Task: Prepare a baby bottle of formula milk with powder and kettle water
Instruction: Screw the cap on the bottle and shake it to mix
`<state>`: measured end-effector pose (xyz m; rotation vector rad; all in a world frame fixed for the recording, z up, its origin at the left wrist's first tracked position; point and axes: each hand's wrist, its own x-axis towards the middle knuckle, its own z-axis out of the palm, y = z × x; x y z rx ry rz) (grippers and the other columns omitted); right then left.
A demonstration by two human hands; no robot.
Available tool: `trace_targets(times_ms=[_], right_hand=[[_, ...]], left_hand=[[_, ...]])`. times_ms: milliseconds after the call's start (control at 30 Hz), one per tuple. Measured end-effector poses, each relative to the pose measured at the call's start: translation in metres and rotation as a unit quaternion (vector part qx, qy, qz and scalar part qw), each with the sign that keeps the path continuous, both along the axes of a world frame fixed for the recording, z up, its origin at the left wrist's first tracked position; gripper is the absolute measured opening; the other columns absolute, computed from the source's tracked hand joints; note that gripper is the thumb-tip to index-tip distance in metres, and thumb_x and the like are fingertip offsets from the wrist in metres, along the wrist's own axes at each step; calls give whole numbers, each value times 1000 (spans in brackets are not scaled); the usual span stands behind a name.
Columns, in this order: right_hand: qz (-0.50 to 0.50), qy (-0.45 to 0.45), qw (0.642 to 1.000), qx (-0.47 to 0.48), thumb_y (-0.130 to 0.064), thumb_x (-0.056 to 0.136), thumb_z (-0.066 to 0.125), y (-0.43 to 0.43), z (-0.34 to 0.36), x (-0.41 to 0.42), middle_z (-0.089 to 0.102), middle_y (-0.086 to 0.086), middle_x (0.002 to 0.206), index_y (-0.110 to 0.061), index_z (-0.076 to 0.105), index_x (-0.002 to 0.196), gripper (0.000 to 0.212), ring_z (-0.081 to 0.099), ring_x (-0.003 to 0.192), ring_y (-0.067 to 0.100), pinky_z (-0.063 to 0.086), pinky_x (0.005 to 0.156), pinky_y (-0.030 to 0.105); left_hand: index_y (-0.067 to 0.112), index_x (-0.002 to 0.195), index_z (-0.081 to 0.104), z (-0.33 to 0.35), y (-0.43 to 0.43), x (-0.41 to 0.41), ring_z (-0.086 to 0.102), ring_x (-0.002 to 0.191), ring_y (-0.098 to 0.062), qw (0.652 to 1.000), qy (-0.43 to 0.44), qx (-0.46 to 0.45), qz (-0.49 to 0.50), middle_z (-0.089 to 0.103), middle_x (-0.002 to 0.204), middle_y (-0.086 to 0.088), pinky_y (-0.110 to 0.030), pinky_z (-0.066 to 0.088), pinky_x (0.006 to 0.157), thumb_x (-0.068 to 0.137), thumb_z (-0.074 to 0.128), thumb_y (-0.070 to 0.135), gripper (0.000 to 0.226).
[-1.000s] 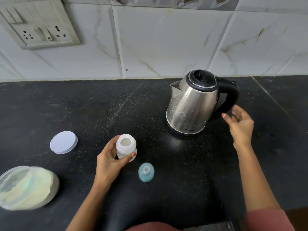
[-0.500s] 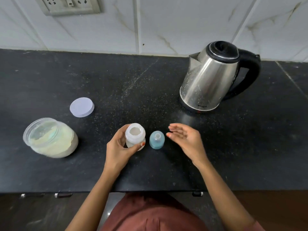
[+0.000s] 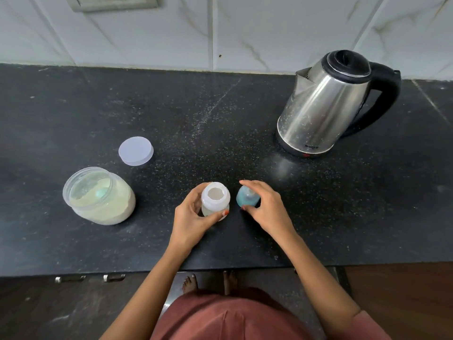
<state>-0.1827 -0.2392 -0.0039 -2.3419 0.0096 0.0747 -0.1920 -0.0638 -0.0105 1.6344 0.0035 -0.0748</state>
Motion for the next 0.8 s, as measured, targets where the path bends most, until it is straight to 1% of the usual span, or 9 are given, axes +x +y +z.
trace_targets(times_ms=[100, 167, 200, 267, 367, 433, 567, 633, 800], right_hand=[[-47, -47, 998, 23, 0, 68, 75, 3, 12, 0, 59, 2, 120, -19, 59, 120, 58, 55, 112, 18, 39, 98, 20], [-68, -79, 992, 65, 0, 67, 76, 6, 29, -1, 57, -5, 115, -21, 59, 119, 59, 55, 110, 12, 45, 98, 26], [-72, -86, 990, 90, -1, 67, 76, 8, 39, -1, 56, -10, 114, -25, 58, 118, 60, 54, 109, 8, 46, 96, 25], [-65, -76, 985, 141, 0, 67, 76, 14, 60, -2, 55, -15, 112, -32, 55, 115, 62, 53, 107, 2, 47, 91, 15], [-18, -40, 983, 180, 1, 66, 77, 29, 85, -6, 57, -12, 112, -27, 56, 119, 64, 54, 107, -1, 46, 86, 8], [18, -21, 987, 161, -1, 65, 78, 41, 91, -8, 57, -11, 115, -24, 54, 124, 67, 53, 110, -1, 46, 91, 12], [28, 0, 997, 78, -7, 65, 78, 54, 91, -6, 58, -4, 125, -23, 52, 128, 70, 52, 118, 10, 46, 99, 32], [28, 7, 998, 47, -8, 66, 78, 55, 91, -5, 57, -2, 127, -22, 51, 128, 69, 52, 118, 12, 46, 99, 33], [48, 22, 999, -9, -10, 70, 75, 58, 89, -7, 54, -2, 131, -23, 48, 130, 67, 50, 120, 12, 43, 101, 27]], left_hand=[[36, 103, 53, -3, 4, 2, 58, 100, 7, 1000, -3, 16, -16, 63, 105, 17, -9, 43, 85, 61, 81, -2, 63], [40, 103, 53, -4, 6, 3, 58, 102, 5, 999, -6, 31, -24, 63, 105, 18, -10, 43, 87, 61, 82, 3, 63], [41, 104, 52, -4, 7, 3, 58, 103, 5, 999, -10, 37, -27, 63, 105, 19, -11, 43, 88, 61, 82, 6, 63], [43, 105, 51, -4, 8, 4, 57, 105, 4, 998, -17, 50, -35, 62, 107, 21, -12, 43, 90, 62, 83, 11, 62], [43, 109, 50, -4, 10, 4, 58, 107, -2, 997, -24, 58, -47, 62, 111, 15, -20, 47, 92, 63, 82, 16, 63], [42, 112, 49, -5, 12, 6, 59, 106, -4, 996, -25, 61, -54, 64, 112, 11, -25, 49, 91, 63, 83, 20, 64], [37, 118, 50, -8, 12, 6, 59, 107, -6, 996, -24, 60, -63, 64, 115, 7, -32, 49, 93, 65, 82, 20, 64], [39, 117, 49, -8, 12, 7, 59, 108, -5, 996, -28, 65, -61, 64, 115, 8, -32, 49, 93, 65, 82, 21, 64], [44, 113, 47, -8, 13, 7, 59, 106, -1, 994, -43, 78, -60, 62, 113, 14, -26, 48, 93, 67, 81, 19, 63]])
